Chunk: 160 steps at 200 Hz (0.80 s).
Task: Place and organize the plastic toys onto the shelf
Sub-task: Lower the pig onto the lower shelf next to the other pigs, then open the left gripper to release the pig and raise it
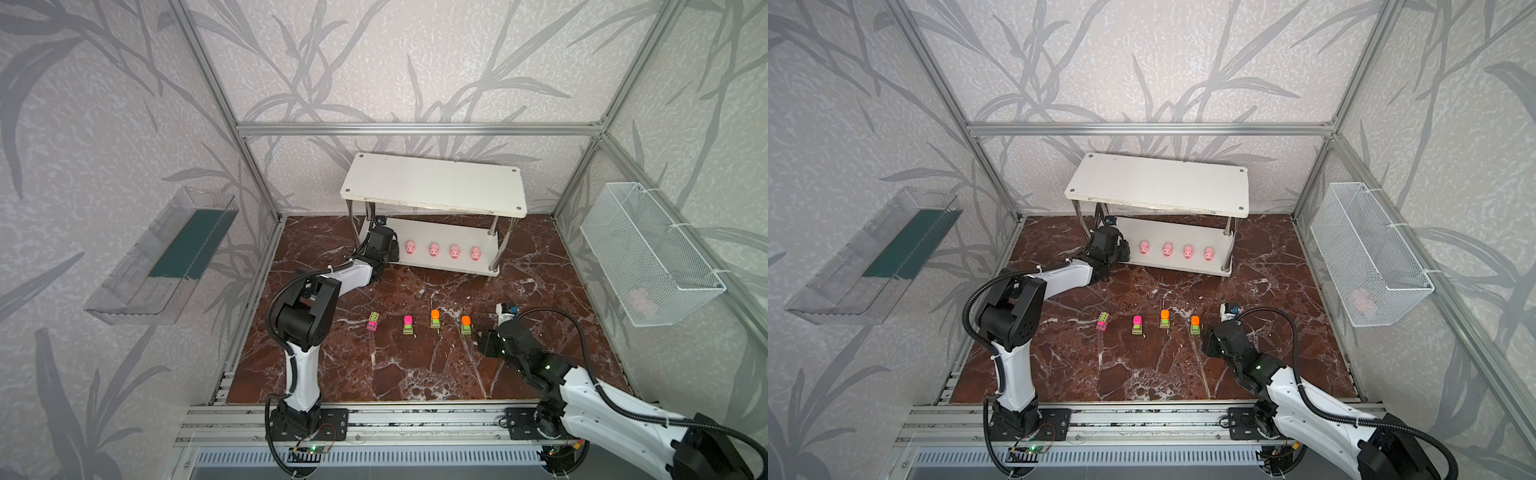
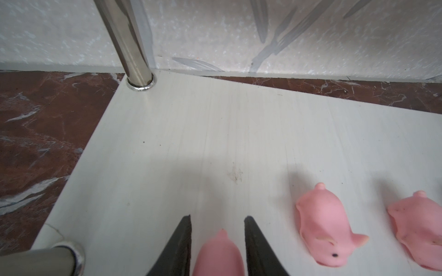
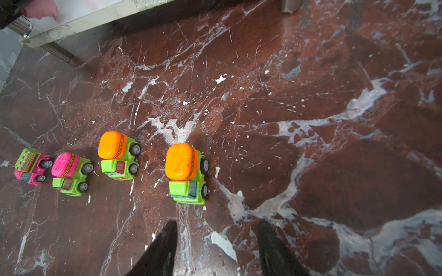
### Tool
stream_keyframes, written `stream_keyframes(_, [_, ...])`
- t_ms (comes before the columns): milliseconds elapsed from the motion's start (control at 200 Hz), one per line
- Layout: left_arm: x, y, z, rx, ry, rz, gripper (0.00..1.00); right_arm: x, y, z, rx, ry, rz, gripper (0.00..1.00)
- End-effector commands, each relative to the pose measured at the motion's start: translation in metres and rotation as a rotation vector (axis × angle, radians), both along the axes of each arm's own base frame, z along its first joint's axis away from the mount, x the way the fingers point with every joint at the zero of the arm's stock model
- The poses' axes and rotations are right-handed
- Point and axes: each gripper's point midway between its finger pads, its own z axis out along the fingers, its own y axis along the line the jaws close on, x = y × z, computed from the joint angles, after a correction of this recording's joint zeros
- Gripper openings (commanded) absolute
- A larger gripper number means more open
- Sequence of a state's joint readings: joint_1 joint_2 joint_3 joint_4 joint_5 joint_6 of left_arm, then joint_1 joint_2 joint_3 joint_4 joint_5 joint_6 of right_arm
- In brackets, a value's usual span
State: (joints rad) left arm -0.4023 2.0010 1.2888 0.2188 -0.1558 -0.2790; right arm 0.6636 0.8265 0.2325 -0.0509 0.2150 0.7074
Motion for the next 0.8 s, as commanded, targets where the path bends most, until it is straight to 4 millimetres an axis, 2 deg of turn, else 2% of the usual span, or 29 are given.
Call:
stream_keyframes(0, [0.013,0.002,0.006,0.012,-0.035,0.009,0.36,0.003,0.002,0.004,0.013,-0.012,-0.001,0.55])
stream_keyframes(280, [0.020,0.001,0.005,-0.004,-0.052,0.025,0.36,0.002,0.000,0.003,0.010,-0.009,-0.006,0.55])
stream_keyframes(605, [0.017,0.003,-0.003,-0.006,-0.045,0.029,0.35,0.003,0.002,-0.001,0.013,0.002,-0.005,0.55])
stream_keyframes(795, [0.024,0.001,0.000,-0.014,-0.056,0.037,0.34,0.003,0.002,-0.002,0.015,0.005,-0.006,0.55])
